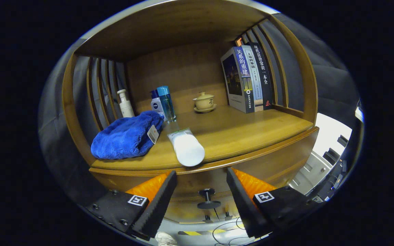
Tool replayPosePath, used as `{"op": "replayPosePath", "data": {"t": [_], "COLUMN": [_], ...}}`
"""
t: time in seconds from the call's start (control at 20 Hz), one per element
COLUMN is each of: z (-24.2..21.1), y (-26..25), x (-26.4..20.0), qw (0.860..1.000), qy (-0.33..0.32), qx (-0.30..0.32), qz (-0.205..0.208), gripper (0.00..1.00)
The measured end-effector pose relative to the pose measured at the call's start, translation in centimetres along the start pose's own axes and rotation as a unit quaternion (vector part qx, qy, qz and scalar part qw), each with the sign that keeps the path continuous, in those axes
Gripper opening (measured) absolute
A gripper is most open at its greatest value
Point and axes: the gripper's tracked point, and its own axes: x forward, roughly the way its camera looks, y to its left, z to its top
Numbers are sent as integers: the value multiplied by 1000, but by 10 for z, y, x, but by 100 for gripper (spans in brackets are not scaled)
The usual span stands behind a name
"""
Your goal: Pull open the drawer, take out the items inside it, and place them on the countertop above the cabinet.
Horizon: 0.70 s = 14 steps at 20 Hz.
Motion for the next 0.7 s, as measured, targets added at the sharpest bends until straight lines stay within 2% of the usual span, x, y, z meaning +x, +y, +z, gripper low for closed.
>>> {"op": "replayPosePath", "data": {"t": [0.1,0.2,0.25,0.35,0.55,0.7], "z": [0,-1,2,22,82,126], "y": [0,-2,6,20,28,48], "x": [-2,-5,-10,-23,-60,-73], "qw": [1000,1000,1000,999,998,993], "qy": [2,13,10,-13,-65,-107], "qx": [7,17,23,29,-10,-44], "qz": [3,-12,-2,13,12,26], "gripper": [98,98,98,98,98,98]}}
